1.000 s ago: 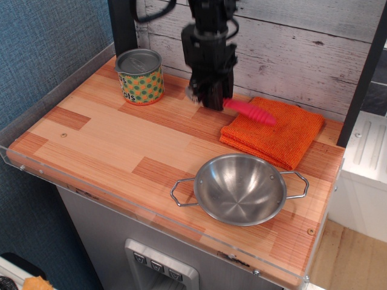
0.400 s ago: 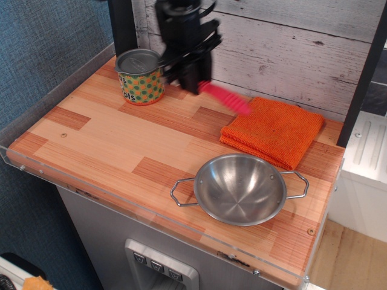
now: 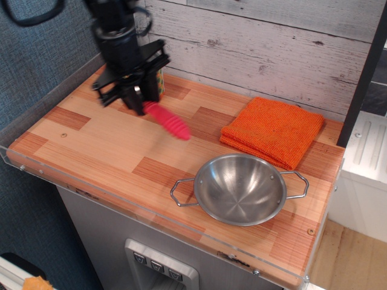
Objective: Move the red spoon to the front left corner of the table
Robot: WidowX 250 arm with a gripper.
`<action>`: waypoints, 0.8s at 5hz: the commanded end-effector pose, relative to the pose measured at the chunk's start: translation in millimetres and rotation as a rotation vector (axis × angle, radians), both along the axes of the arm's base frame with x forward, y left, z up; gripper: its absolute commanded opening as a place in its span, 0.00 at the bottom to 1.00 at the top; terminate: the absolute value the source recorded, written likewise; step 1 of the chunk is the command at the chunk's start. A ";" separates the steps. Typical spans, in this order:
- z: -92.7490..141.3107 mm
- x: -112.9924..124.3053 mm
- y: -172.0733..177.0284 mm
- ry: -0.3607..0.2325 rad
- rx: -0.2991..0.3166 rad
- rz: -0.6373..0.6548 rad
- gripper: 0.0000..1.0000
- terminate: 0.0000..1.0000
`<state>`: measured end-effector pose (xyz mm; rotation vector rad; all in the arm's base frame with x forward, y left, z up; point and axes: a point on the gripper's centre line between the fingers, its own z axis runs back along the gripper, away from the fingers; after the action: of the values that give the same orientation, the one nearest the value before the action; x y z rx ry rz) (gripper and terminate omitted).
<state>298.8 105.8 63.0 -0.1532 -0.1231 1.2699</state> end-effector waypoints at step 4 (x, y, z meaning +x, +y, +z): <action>-26.6 -84.5 77.1 0.104 0.154 0.109 0.00 0.00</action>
<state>229.0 181.7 25.1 0.0546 -0.1037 1.3679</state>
